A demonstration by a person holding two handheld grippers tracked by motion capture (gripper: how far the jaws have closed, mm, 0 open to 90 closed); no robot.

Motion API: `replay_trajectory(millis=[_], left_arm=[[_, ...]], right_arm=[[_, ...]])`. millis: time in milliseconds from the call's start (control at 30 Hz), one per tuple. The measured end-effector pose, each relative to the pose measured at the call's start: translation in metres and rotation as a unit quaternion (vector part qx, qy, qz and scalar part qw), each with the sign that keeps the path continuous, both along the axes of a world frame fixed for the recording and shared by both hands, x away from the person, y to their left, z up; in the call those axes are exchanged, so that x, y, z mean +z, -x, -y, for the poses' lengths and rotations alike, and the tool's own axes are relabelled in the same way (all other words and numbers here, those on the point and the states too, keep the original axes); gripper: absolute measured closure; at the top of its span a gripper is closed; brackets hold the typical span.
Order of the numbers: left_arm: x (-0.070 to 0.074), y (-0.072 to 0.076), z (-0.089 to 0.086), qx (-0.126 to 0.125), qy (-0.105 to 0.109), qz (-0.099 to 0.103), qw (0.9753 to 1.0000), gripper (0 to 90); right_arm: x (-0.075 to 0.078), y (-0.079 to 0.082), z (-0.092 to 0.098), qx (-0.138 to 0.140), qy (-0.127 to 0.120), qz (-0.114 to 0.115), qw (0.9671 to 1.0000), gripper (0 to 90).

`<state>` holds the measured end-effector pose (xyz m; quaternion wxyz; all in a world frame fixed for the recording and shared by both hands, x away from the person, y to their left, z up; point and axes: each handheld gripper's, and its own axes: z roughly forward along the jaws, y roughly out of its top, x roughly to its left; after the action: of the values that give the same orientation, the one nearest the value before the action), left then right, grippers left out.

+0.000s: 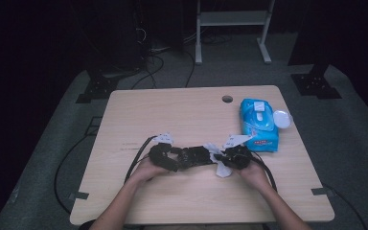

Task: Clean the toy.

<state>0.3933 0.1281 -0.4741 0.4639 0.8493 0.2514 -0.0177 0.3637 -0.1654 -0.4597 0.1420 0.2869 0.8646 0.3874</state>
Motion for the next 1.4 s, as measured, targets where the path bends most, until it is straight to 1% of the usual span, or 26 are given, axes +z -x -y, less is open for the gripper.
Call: replay_trajectory(millis=[67,100,167,200,267,333,367,400,433,467,500,533,600,667,700,733,767,800,867,933,967,1033,1167,1233,1300,1400], left_arm=[[-0.001,0.0,0.001,-0.002,-0.007,0.002,1.0,16.4],[-0.001,0.001,0.002,-0.005,-0.016,0.005,0.9998,16.4],[-0.003,0.003,0.005,-0.007,-0.038,0.019,0.9991,16.2],[-0.004,0.004,0.006,-0.01,-0.045,0.022,0.9987,16.3],[-0.004,0.004,0.006,-0.009,-0.046,0.022,0.9987,16.3],[-0.002,0.004,0.005,-0.008,-0.037,0.02,0.9991,16.3],[-0.002,0.003,0.004,-0.01,-0.031,0.017,0.9993,16.3],[-0.001,0.003,0.003,-0.01,-0.027,0.013,0.9995,16.2],[-0.001,0.002,0.002,-0.01,-0.018,0.004,0.9998,16.2],[-0.001,0.001,0.0,-0.011,-0.008,-0.01,0.9999,16.0],[0.0,-0.001,-0.002,-0.015,0.003,-0.032,0.9994,15.8],[0.0,-0.002,-0.003,-0.014,0.013,-0.047,0.9987,15.7],[0.0,-0.003,-0.003,-0.01,0.012,-0.044,0.9989,15.8],[-0.001,-0.005,-0.003,-0.003,0.016,-0.059,0.9981,16.9],[-0.001,-0.005,-0.003,0.0,0.017,-0.061,0.998,17.0],[-0.002,-0.005,-0.002,-0.001,0.016,-0.061,0.998,18.7],[-0.003,-0.006,-0.003,0.0,0.019,-0.068,0.9975,23.3],[-0.003,-0.006,-0.002,0.006,0.021,-0.075,0.997,23.4],[-0.004,-0.007,-0.002,0.009,0.019,-0.077,0.9968,26.3],[-0.006,-0.007,-0.002,0.015,0.023,-0.093,0.9953,26.5],[-0.006,-0.008,-0.002,0.017,0.023,-0.098,0.9948,26.6],[-0.006,-0.007,-0.001,0.019,0.021,-0.1,0.9946,26.7],[-0.004,-0.007,0.0,0.02,0.015,-0.101,0.9946,27.2],[-0.003,-0.005,0.001,0.018,0.012,-0.093,0.9954,27.2],[-0.001,-0.002,0.003,0.015,0.005,-0.076,0.997,27.3],[0.003,0.003,0.007,0.009,-0.009,-0.038,0.9992,27.4]], right_arm=[[0.001,-0.001,0.0,0.0,-0.006,-0.006,1.0,81.0],[0.002,-0.001,0.0,0.0,-0.009,-0.008,0.9999,81.0],[0.005,-0.001,0.0,0.005,-0.024,-0.015,0.9996,81.0],[0.007,-0.001,-0.002,0.008,-0.03,-0.018,0.9994,80.9],[0.008,-0.001,-0.004,0.014,-0.035,-0.022,0.999,80.9],[0.008,-0.001,-0.006,0.019,-0.037,-0.03,0.9987,80.9],[0.007,0.0,-0.006,0.021,-0.032,-0.032,0.9988,80.9],[0.006,0.0,-0.007,0.021,-0.029,-0.031,0.9989,80.9],[0.006,0.0,-0.007,0.02,-0.029,-0.031,0.9989,80.8],[0.005,-0.001,-0.006,0.02,-0.029,-0.03,0.9989,80.8],[0.004,-0.001,-0.005,0.021,-0.03,-0.033,0.9988,80.9],[0.003,-0.001,-0.005,0.023,-0.03,-0.032,0.9987,80.9],[0.003,0.0,-0.005,0.027,-0.03,-0.031,0.9987,80.8],[0.003,0.001,-0.006,0.029,-0.025,-0.028,0.9989,80.8],[0.003,0.001,-0.006,0.031,-0.025,-0.027,0.9988,80.9],[0.003,0.001,-0.006,0.031,-0.026,-0.027,0.9988,80.8],[0.003,0.002,-0.006,0.032,-0.027,-0.029,0.9987,80.8],[0.003,0.002,-0.006,0.032,-0.028,-0.029,0.9987,80.8],[0.002,0.003,-0.005,0.032,-0.031,-0.029,0.9986,80.9],[0.001,0.004,-0.004,0.033,-0.034,-0.028,0.9985,80.9],[0.001,0.004,-0.004,0.032,-0.035,-0.028,0.9985,80.9],[-0.001,0.005,-0.003,0.032,-0.039,-0.025,0.9984,81.0],[-0.003,0.007,-0.002,0.026,-0.048,-0.023,0.9982,81.1],[-0.003,0.008,-0.002,0.024,-0.051,-0.021,0.9982,81.2],[-0.004,0.009,-0.001,0.023,-0.052,-0.022,0.9981,81.3],[-0.004,0.011,0.0,0.022,-0.054,-0.02,0.9981,81.6]])
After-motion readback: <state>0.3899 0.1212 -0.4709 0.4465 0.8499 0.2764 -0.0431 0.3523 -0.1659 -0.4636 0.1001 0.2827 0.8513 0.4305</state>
